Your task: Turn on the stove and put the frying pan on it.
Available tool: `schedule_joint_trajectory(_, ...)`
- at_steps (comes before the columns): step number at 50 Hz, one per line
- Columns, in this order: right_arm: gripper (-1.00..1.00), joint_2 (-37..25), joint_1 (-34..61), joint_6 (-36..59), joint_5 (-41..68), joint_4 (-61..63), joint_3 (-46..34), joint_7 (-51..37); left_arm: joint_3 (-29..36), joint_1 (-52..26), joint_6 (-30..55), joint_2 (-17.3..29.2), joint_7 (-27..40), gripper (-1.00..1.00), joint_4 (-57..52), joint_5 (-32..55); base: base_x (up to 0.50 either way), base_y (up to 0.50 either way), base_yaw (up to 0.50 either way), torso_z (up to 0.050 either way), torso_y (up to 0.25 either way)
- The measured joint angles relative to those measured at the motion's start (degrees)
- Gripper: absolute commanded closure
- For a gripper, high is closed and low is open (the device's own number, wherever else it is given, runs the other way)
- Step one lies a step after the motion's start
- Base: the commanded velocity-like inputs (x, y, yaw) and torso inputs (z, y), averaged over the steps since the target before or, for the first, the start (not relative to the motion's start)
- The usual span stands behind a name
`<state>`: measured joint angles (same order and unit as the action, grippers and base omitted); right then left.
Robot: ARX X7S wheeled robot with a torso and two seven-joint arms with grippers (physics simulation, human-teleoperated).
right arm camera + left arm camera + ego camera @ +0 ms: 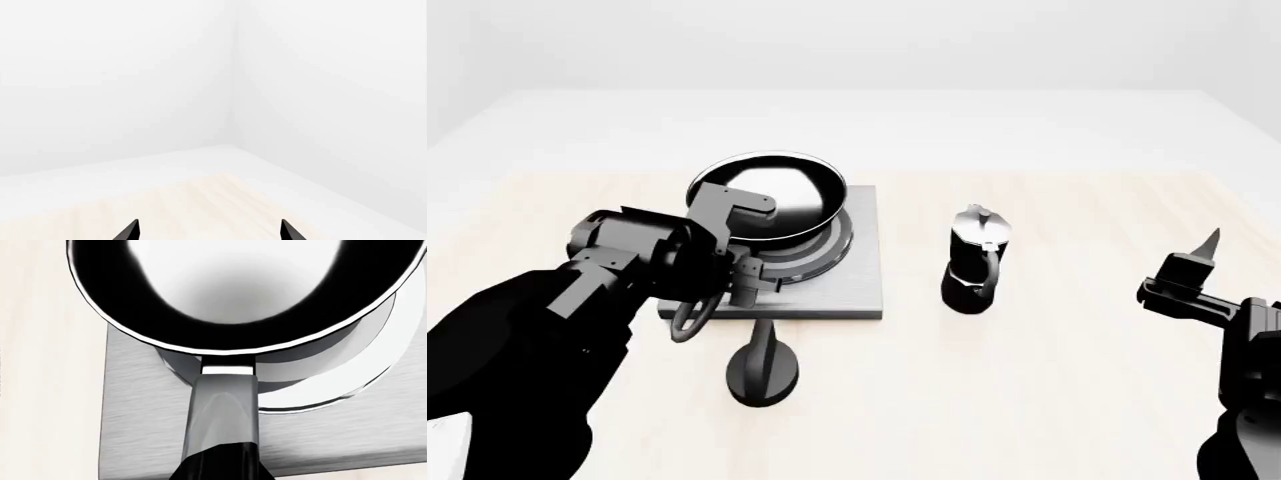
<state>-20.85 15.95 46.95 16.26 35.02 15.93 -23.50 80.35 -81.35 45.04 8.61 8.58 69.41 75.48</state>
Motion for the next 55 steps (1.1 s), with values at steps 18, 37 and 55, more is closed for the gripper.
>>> schedule_joint_trajectory(18, -1.0, -0.08, -0.32, -0.38, 0.32, -0.07, 0.21, -0.15, 0.73, -0.03, 1.91, -0.89, -4.8, -1.0, 0.33, -3.25, 0.0, 0.0, 0.0, 0.0, 0.0)
schedule_joint_trajectory(37, -1.0, -0.45, -0.04, 0.27, 0.7, 0.28, 0.27, -0.55, -2.32, -5.48, 9.55, 7.31, 0.19, -1.0, -18.02, 2.55, 0.0, 0.0, 0.0, 0.0, 0.0)
schedule_joint_trajectory(55, -1.0, -1.22, 3.57, 3.9, 1.83, 2.31, -1.68, -1.05, -17.14, -18.45, 13.87, 23.95, 18.52, -1.0, -51.11, 16.22, 0.0, 0.0, 0.0, 0.0, 0.0)
